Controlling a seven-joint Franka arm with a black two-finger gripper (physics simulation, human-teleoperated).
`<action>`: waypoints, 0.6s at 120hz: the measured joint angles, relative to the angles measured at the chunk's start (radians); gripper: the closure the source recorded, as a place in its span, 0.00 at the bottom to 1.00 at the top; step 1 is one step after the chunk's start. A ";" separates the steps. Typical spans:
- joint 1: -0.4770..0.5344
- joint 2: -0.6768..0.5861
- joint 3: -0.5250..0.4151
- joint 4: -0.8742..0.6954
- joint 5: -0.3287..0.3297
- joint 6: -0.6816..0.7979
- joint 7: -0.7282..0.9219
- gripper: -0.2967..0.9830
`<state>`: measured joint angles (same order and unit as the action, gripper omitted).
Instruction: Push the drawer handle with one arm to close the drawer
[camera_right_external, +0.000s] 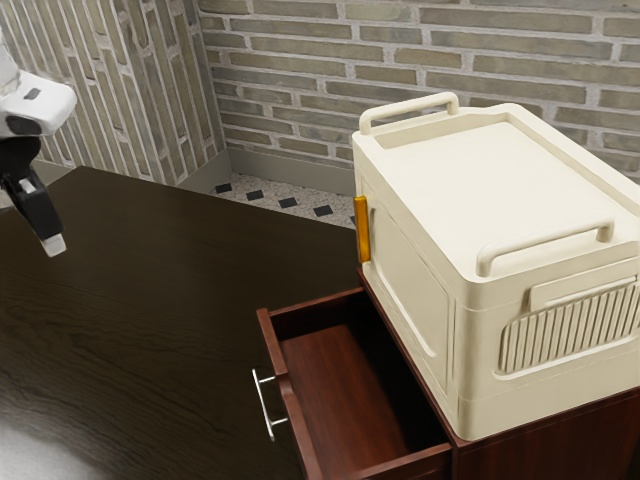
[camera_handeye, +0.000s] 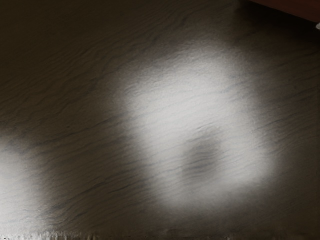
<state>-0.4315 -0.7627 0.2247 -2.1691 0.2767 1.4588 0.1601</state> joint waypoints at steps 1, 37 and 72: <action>-0.002 0.001 0.005 -0.006 -0.002 0.000 0.000 0.25; -0.099 -0.009 0.034 -0.265 -0.030 0.132 0.058 0.28; -0.234 0.003 0.045 -0.413 -0.069 0.305 0.126 0.66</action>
<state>-0.6657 -0.7601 0.2696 -2.5824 0.2075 1.7640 0.2862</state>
